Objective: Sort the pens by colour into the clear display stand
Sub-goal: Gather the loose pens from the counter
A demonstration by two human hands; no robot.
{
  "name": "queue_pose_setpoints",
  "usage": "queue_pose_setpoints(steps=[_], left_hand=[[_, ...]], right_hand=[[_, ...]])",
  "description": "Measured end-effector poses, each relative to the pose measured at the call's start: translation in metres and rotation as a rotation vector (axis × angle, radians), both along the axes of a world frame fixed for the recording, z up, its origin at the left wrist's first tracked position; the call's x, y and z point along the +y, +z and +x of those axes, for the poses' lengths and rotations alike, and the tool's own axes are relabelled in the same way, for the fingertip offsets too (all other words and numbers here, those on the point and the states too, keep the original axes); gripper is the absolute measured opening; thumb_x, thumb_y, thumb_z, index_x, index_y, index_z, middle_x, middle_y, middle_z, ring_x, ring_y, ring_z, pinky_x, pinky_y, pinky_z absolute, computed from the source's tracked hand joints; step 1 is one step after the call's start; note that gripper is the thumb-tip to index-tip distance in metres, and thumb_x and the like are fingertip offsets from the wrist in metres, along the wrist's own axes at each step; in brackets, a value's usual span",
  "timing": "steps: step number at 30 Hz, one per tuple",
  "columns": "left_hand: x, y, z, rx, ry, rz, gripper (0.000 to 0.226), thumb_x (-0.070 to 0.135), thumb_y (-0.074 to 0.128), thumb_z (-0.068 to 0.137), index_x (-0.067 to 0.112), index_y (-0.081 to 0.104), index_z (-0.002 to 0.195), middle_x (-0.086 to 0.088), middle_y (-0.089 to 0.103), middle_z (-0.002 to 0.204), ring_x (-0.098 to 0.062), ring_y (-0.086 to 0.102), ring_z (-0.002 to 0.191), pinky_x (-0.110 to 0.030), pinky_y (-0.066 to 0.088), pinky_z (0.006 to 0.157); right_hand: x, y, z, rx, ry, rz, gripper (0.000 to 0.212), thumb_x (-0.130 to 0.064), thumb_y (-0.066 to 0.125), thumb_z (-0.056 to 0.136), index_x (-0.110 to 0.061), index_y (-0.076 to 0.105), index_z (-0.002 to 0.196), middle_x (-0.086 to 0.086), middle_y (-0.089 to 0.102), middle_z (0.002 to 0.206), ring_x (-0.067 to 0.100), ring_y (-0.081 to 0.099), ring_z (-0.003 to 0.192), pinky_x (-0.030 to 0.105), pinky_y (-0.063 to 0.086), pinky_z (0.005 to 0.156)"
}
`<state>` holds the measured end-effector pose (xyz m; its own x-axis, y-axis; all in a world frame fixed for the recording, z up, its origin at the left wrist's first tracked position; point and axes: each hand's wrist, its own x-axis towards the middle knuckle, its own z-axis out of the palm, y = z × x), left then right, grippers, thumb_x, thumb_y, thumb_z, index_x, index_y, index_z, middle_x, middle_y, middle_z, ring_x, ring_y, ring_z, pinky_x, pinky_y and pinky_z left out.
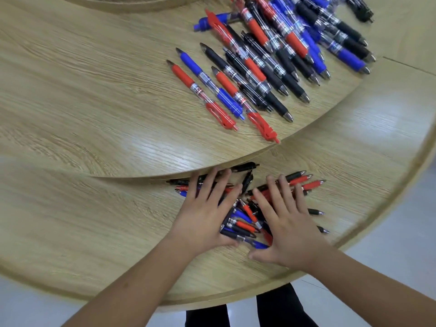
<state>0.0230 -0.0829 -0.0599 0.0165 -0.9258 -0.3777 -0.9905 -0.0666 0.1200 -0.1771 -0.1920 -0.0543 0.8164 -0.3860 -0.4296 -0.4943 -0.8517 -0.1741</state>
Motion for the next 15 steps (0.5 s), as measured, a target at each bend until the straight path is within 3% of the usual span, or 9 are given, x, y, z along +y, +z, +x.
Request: queue_pose_setpoints(steps=[3,5,8,15], left_hand=[[0.006,0.001,-0.006,0.039,0.067,-0.017,0.114,0.086,0.051,0.063,0.015,0.031,0.151,-0.014,0.02,0.161,-0.032,0.013,0.15,-0.06,0.019,0.116],[0.013,0.001,-0.011,0.063,0.095,-0.044,0.106,0.082,0.053,0.068,0.014,0.036,0.148,-0.012,0.03,0.157,-0.03,0.023,0.147,-0.055,0.024,0.115],[0.015,0.002,-0.014,0.067,0.196,-0.092,0.104,0.08,0.059,0.063,0.017,0.04,0.145,-0.011,0.041,0.149,-0.03,0.039,0.136,-0.051,0.032,0.109],[0.002,0.005,-0.006,-0.016,0.323,-0.128,0.112,0.081,0.059,0.058,0.015,0.039,0.146,-0.007,0.049,0.139,-0.029,0.05,0.117,-0.051,0.04,0.093]], right_hand=[[-0.003,-0.004,0.002,-0.026,-0.004,-0.04,0.121,-0.088,0.049,0.062,-0.015,0.02,0.155,0.021,0.015,0.16,0.04,0.006,0.149,0.065,0.012,0.115],[-0.014,-0.004,0.003,-0.071,0.035,-0.067,0.114,-0.086,0.051,0.066,-0.014,0.03,0.152,0.018,0.033,0.154,0.039,0.022,0.146,0.063,0.016,0.115],[-0.037,-0.003,0.0,-0.141,0.106,-0.105,0.099,-0.082,0.052,0.071,-0.012,0.048,0.142,0.01,0.054,0.133,0.034,0.048,0.126,0.057,0.028,0.111],[-0.07,-0.009,0.011,-0.197,0.258,-0.141,0.067,-0.061,0.068,0.068,-0.017,0.063,0.119,0.003,0.062,0.11,0.028,0.059,0.1,0.044,0.045,0.087]])
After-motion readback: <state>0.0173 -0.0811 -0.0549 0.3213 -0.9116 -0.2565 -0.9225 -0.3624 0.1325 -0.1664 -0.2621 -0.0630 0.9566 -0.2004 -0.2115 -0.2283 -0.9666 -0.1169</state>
